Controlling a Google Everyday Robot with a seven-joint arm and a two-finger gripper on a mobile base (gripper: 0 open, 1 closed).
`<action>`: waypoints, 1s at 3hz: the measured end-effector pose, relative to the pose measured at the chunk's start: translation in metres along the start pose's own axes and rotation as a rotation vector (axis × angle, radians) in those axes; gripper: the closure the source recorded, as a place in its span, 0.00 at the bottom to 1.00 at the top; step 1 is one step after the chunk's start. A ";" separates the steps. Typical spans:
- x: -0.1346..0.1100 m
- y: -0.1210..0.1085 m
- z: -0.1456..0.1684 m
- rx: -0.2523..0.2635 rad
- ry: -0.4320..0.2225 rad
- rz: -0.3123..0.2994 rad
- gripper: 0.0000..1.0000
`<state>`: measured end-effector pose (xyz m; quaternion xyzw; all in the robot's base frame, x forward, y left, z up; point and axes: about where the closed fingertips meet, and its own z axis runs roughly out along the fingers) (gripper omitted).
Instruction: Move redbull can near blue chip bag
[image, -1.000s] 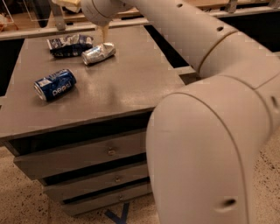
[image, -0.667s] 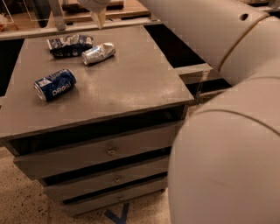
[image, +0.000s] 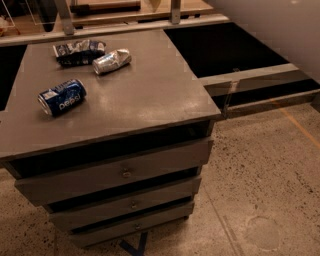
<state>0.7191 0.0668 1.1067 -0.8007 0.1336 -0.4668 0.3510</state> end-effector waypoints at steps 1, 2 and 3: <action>0.036 0.028 -0.040 -0.051 0.115 0.045 0.00; 0.038 0.028 -0.039 -0.051 0.133 0.100 0.00; 0.037 0.027 -0.039 -0.051 0.130 0.103 0.00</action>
Offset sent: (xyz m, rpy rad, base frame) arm -0.0100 -0.0484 0.0147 0.0158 -0.0324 -0.1053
